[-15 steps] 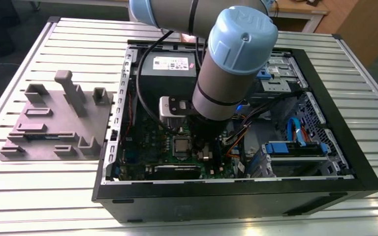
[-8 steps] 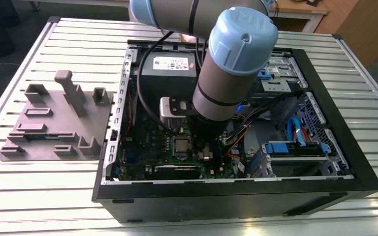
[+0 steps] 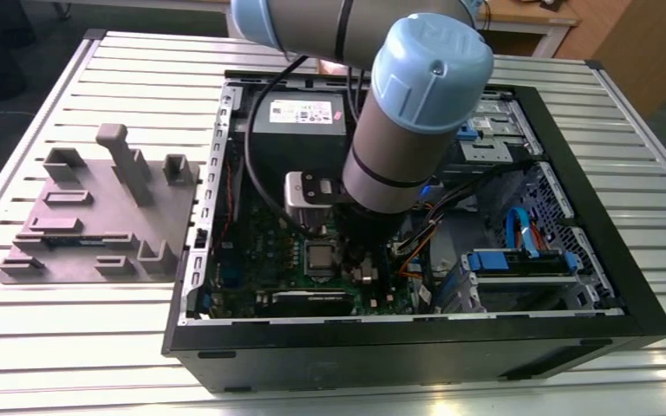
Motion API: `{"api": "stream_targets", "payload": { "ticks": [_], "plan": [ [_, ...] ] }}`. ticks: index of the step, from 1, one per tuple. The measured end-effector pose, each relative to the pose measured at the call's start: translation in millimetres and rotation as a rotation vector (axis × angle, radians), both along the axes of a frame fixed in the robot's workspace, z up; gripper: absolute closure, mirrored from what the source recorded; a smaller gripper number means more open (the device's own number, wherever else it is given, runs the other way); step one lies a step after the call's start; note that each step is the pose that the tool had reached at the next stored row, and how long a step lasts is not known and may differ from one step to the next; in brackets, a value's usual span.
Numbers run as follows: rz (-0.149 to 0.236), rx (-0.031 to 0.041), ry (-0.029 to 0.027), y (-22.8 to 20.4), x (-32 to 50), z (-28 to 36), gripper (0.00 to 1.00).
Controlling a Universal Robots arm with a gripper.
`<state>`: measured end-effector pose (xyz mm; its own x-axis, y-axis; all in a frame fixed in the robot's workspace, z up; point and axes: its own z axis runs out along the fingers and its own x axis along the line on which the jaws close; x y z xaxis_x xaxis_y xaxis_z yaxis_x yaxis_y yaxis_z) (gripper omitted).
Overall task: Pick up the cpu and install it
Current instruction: 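Install the first cpu locking lever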
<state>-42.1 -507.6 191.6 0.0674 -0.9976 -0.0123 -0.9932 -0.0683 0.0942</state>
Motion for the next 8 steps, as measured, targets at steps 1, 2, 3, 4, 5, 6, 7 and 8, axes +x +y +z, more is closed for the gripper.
{"api": "stream_targets", "payload": {
  "ticks": [1, 2, 3, 4, 5, 6, 7, 8],
  "plan": [
    [0.001, 0.0000, -0.0001, 0.0, 0.6, 0.0, 0.90],
    [0.001, -0.0001, -0.0003, 0.1, 1.0, 0.0, 0.90],
    [0.001, 0.0000, -0.0007, 0.2, 1.3, -0.1, 0.90],
    [0.002, 0.0000, -0.0011, 0.3, 1.5, -0.1, 0.90],
    [0.003, 0.0001, -0.0016, 0.4, 1.8, -0.2, 0.90],
    [0.004, 0.0003, -0.0021, 0.6, 2.1, -0.3, 0.90],
    [0.004, 0.0003, -0.0026, 0.8, 2.2, -0.5, 0.90],
    [0.006, 0.0001, -0.0037, 1.1, 2.3, -0.7, 0.90]
  ]
}}
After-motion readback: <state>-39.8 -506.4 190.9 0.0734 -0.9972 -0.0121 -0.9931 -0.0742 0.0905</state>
